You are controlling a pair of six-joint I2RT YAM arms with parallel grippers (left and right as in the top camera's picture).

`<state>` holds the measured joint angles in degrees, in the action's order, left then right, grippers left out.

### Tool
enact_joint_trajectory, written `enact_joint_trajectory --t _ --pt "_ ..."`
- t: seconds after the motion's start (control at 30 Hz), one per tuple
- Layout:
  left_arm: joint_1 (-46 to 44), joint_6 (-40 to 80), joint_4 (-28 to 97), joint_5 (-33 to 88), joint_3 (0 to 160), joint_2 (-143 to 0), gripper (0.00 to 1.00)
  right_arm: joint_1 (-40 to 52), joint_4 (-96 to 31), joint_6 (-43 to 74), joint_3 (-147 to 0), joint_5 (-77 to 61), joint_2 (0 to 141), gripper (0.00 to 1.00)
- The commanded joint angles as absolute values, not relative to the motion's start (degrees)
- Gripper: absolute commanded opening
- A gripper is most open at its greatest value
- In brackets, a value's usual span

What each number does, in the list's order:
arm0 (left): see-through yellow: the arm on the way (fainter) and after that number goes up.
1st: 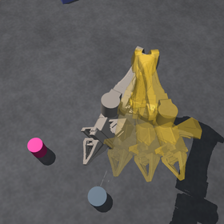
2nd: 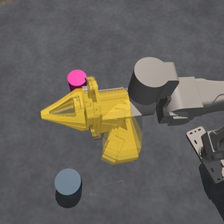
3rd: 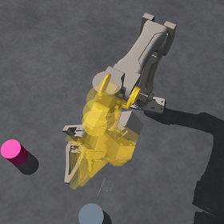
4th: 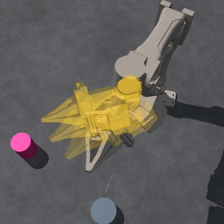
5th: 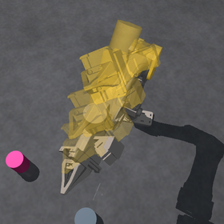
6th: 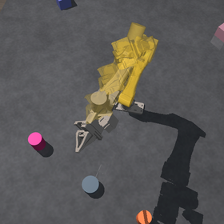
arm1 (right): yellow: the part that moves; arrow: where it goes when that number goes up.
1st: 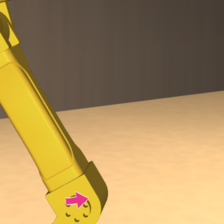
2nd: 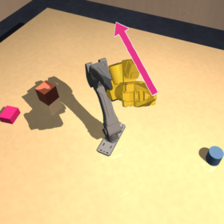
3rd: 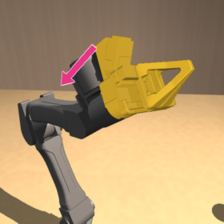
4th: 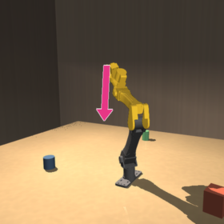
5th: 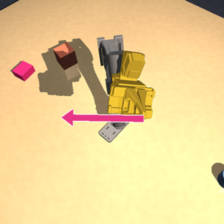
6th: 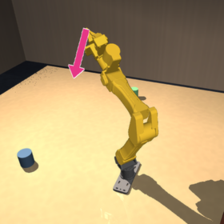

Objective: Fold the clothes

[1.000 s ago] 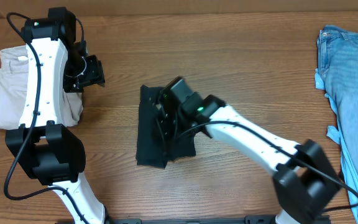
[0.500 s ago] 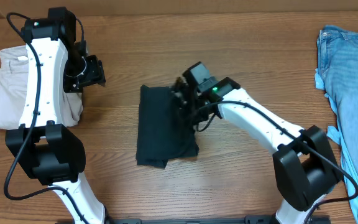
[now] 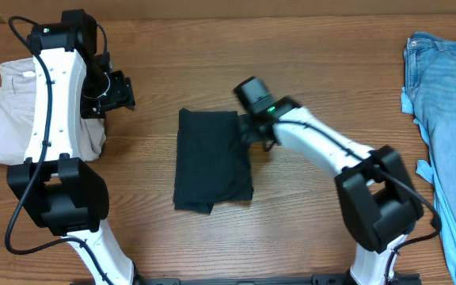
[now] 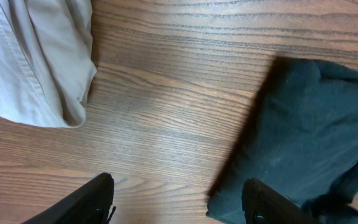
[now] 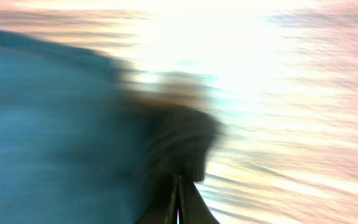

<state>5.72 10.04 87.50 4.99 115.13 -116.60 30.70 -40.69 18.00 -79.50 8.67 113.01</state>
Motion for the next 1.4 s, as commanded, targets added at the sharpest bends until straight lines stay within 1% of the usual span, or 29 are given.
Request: enact_joint_trajectory --t 0.0,0.03,0.1,0.13,0.2,0.23,0.27,0.33,0.4,0.43,0.5,0.53,0.57,0.63,0.7,0.73,0.8,0.9,0.93,1.0,1.1,1.17,1.23,1.27,1.3,1.37 --pt "5.50 8.73 87.20 5.80 116.05 -116.11 0.71 27.09 -46.02 17.23 -84.49 7.03 107.35 0.04" --pt "5.50 8.73 87.13 5.82 116.05 -116.11 0.72 26.79 -48.18 15.46 -85.45 2.24 106.26 0.04" --pt "5.50 8.73 87.07 5.80 116.05 -116.11 0.72 27.14 -53.08 8.97 -87.00 -17.50 103.35 0.04" --pt "5.52 8.73 86.91 5.82 116.05 -116.11 0.73 28.01 -54.17 8.69 -87.02 -25.34 102.54 0.04" --pt "5.50 8.73 86.61 5.82 116.05 -116.11 0.73 30.61 -54.59 8.69 -86.67 -32.64 102.59 0.04" --pt "5.50 8.75 86.54 5.85 116.05 -116.11 0.74 32.40 -54.46 8.71 -85.76 -31.44 102.67 0.04" --pt "5.50 8.75 86.61 6.04 116.05 -116.11 0.74 35.35 -54.61 8.95 -83.35 -25.56 103.18 0.04" --pt "5.50 8.71 86.94 6.94 116.05 -116.11 0.77 37.91 -54.28 10.37 -78.32 -19.20 103.74 0.05" --pt "5.50 7.29 87.13 8.16 116.05 -116.11 0.79 38.37 -53.23 14.02 -69.80 -11.25 104.68 0.05" --pt "5.50 3.22 87.68 12.25 116.05 -116.11 0.79 37.10 -52.80 16.80 -66.52 -7.57 104.75 0.04" --pt "5.48 -2.35 88.79 18.59 116.05 -116.11 0.78 34.44 -54.00 18.04 -64.99 -6.96 104.75 0.04" --pt "5.19 -3.42 89.54 20.67 116.05 -116.11 0.86 32.38 -55.83 17.34 -65.80 -8.16 104.12 0.04" --pt "4.84 -3.14 89.82 20.64 116.03 -116.11 1.00 31.09 -56.55 14.59 -66.81 -10.46 102.59 0.04" --pt "4.08 -2.59 89.89 22.24 115.39 -116.11 1.00 30.39 -56.25 11.27 -68.55 -13.65 98.61 0.05" --pt "2.96 -3.07 89.76 22.94 111.94 -116.11 1.00 30.41 -55.48 11.31 -69.19 -13.63 95.70 0.12" --pt "2.31 -4.60 89.01 24.62 109.19 -116.11 1.00 30.39 -55.44 11.31 -69.19 -13.63 95.20 0.12" --pt "0.40 -6.02 83.24 29.54 99.48 -116.11 1.00 30.24 -55.42 11.33 -69.19 -13.61 95.22 0.14" --pt "-1.63 -5.98 73.36 31.40 87.50 -116.14 1.00 30.24 -55.72 11.31 -69.19 -13.61 95.20 0.16" --pt "-2.24 -3.44 67.40 31.75 81.71 -116.14 1.00 30.24 -55.70 11.31 -69.19 -13.61 95.20 0.17" --pt "-2.59 0.34 60.97 33.30 77.21 -116.14 1.00 30.24 -55.68 11.31 -69.19 -13.58 95.20 0.17" --pt "-4.69 7.35 54.43 34.00 71.29 -116.14 1.00 30.24 -55.66 11.31 -69.19 -13.58 95.20 0.18" --pt "-7.70 13.13 45.58 37.76 66.72 -116.14 1.00 30.24 -55.35 11.31 -69.19 -13.58 95.20 0.18" --pt "-11.07 17.80 39.59 39.68 64.66 -116.14 1.00 30.24 -55.22 11.31 -69.19 -13.58 95.20 0.18" --pt "-12.71 18.48 38.48 39.64 64.55 -116.14 0.94 30.24 -55.24 11.31 -69.19 -13.58 95.20 0.19" --pt "-14.20 19.05 37.76 39.05 64.55 -116.14 0.84 30.24 -55.24 11.33 -69.19 -13.61 95.20 0.19" --pt "-15.62 22.09 37.34 36.69 64.55 -116.14 0.45 30.24 -55.55 11.33 -69.19 -13.58 95.20 0.20"
